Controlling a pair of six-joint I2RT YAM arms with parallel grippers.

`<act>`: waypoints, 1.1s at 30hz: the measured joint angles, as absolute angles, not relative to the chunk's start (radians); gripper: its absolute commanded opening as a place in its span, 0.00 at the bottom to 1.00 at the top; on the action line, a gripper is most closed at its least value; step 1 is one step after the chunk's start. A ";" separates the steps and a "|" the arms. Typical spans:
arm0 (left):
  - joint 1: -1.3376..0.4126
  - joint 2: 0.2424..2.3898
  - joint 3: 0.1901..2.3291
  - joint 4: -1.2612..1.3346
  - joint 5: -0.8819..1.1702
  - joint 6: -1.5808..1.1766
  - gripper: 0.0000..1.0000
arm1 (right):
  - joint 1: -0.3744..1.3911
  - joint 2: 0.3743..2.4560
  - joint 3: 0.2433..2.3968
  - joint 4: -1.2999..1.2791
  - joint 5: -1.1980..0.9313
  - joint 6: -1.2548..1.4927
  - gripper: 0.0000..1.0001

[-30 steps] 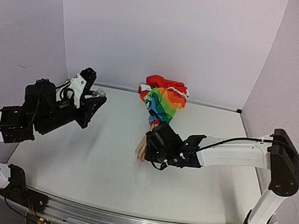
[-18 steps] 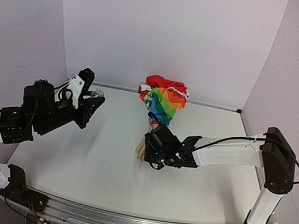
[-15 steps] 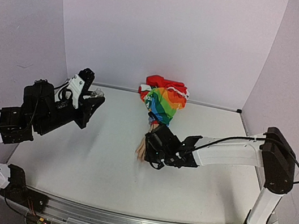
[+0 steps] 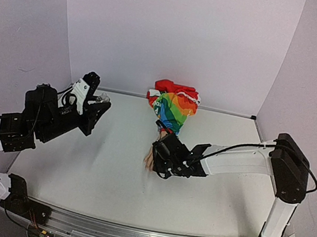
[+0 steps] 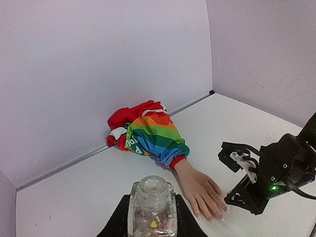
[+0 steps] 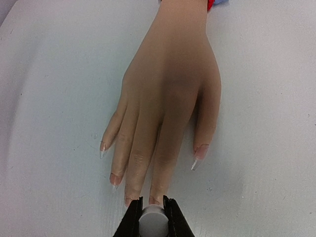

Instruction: Paint the nails

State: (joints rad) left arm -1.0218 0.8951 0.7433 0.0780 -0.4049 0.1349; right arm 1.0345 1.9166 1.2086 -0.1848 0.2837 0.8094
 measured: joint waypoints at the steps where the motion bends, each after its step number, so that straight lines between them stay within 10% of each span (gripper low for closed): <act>1: -1.022 0.895 0.743 0.078 -0.405 0.135 0.00 | 1.033 1.917 1.211 -0.185 0.284 0.809 0.00; 33: -1.020 0.895 0.743 0.077 -0.405 0.134 0.00 | 1.030 1.941 1.236 -0.196 0.298 0.809 0.00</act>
State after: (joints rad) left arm -1.0199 0.8951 0.7433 0.0769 -0.4046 0.1345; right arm 1.0298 1.9415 1.2362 -0.1959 0.2977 0.8085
